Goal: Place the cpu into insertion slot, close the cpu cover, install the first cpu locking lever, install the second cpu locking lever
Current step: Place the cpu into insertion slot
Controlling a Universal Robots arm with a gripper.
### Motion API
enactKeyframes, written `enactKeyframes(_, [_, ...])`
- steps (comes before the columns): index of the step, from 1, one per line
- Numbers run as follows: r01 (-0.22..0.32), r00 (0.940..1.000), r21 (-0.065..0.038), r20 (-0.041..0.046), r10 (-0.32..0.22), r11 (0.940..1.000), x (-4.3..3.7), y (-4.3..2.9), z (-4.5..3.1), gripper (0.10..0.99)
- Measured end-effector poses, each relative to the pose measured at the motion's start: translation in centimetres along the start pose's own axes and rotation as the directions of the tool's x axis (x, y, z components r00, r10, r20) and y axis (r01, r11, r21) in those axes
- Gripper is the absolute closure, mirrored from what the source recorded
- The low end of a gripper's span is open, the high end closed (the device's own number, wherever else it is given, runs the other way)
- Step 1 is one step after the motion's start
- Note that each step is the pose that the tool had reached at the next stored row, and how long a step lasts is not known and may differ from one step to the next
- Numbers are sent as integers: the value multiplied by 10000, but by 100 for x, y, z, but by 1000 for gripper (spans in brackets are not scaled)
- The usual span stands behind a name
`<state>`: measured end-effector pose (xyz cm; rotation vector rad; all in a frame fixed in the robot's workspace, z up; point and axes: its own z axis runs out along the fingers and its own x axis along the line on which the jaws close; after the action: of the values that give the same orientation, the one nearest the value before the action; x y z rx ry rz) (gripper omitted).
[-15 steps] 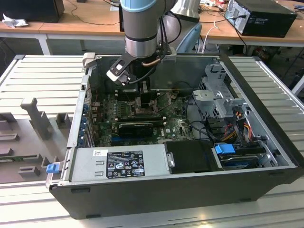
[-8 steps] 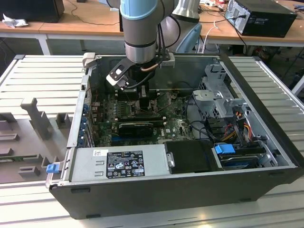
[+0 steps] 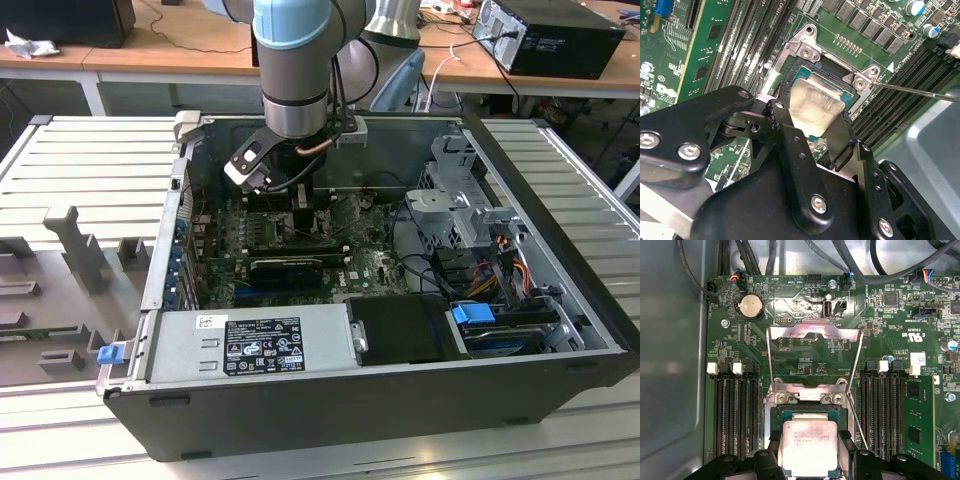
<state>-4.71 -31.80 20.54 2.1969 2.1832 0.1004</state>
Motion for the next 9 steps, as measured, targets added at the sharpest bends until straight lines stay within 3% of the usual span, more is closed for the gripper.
enactKeyframes(9, [0, 10000, 2, 6, 0, 10000, 0, 4, 45, 561])
